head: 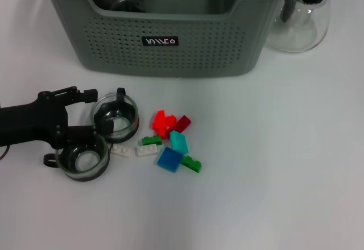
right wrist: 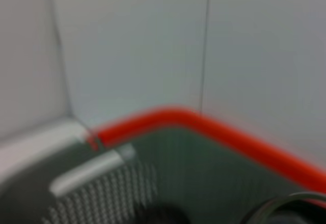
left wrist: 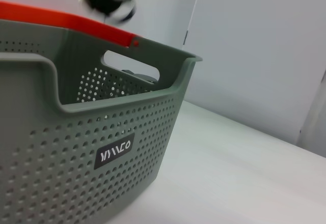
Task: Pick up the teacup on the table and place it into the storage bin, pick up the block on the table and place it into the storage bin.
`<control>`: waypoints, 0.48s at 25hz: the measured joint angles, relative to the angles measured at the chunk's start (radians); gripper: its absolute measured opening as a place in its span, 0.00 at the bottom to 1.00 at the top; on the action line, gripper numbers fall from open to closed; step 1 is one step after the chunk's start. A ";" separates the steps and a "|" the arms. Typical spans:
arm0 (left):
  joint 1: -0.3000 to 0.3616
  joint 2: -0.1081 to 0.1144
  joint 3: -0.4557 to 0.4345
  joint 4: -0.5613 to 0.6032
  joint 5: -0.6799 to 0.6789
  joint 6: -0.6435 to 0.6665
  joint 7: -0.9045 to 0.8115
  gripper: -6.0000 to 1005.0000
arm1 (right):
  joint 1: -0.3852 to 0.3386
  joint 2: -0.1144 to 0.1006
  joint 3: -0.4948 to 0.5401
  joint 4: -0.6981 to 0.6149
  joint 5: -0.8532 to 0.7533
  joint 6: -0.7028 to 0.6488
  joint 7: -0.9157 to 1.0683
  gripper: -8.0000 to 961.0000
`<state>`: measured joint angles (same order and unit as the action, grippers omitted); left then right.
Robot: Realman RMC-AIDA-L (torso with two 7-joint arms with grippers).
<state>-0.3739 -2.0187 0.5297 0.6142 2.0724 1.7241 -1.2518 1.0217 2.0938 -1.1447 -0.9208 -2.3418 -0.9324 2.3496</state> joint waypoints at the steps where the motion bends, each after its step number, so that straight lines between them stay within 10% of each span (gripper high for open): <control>1: 0.000 0.000 0.000 -0.002 0.000 -0.001 0.000 0.89 | 0.048 0.000 0.000 0.076 -0.038 0.028 0.015 0.07; 6: 0.000 -0.001 -0.001 -0.010 0.000 -0.003 0.000 0.89 | 0.207 0.001 -0.001 0.385 -0.208 0.186 0.095 0.07; 12: -0.004 -0.002 0.001 -0.022 0.000 -0.019 -0.001 0.89 | 0.233 0.005 -0.028 0.474 -0.255 0.227 0.109 0.07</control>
<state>-0.3781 -2.0205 0.5302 0.5918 2.0724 1.7050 -1.2528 1.2543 2.0993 -1.1727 -0.4463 -2.5970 -0.7055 2.4584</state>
